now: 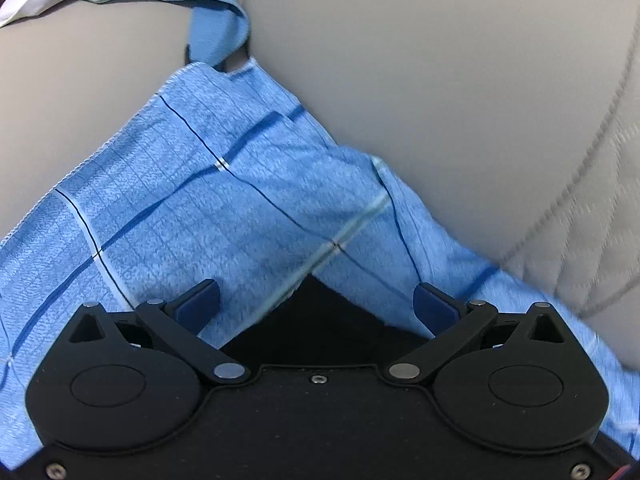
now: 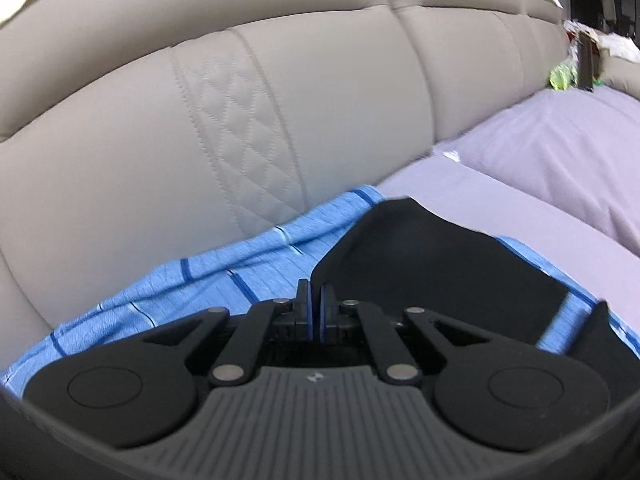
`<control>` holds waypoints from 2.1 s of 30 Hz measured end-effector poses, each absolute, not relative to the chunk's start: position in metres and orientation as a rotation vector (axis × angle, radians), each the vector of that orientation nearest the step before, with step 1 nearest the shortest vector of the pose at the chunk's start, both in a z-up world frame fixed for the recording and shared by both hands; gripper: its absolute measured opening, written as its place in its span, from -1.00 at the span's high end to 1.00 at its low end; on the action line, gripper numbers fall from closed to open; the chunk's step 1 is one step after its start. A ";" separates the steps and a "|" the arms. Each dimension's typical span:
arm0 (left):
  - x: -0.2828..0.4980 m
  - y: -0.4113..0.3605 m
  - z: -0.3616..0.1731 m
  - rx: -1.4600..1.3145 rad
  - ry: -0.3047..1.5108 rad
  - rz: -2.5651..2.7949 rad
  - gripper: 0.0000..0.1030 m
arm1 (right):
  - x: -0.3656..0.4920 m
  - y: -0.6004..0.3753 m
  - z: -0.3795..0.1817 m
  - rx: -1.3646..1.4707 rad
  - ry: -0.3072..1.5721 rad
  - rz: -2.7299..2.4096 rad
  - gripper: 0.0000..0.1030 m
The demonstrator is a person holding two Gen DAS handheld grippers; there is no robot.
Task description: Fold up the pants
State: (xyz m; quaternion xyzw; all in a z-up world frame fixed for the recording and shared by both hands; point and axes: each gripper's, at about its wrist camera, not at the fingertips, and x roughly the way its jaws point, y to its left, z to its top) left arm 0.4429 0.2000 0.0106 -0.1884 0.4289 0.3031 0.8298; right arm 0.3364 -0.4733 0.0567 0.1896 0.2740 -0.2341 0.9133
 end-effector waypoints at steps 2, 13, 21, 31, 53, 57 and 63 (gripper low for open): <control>0.440 0.200 0.014 -0.401 0.948 0.605 -0.99 | 0.322 -0.480 0.050 0.418 0.566 -0.477 0.89; 0.468 0.194 0.013 -0.410 1.151 0.678 -1.00 | 0.286 -0.486 0.012 0.460 0.592 -0.477 0.88; 0.469 0.184 0.032 -0.400 1.216 0.685 -0.88 | 0.285 -0.479 0.011 0.411 0.565 -0.483 0.87; 0.461 0.164 0.041 -0.318 1.206 0.640 -0.90 | 0.282 -0.472 0.013 0.338 0.549 -0.480 0.85; 0.470 0.115 0.028 -0.424 1.161 0.734 -0.94 | 0.279 -0.469 0.013 0.331 0.544 -0.475 0.83; 0.457 0.094 0.037 -0.361 1.017 0.684 0.82 | 0.271 -0.471 0.018 0.344 0.519 -0.467 0.84; 0.421 0.091 0.068 -0.351 0.872 0.590 0.95 | 0.258 -0.470 0.028 0.335 0.481 -0.455 0.86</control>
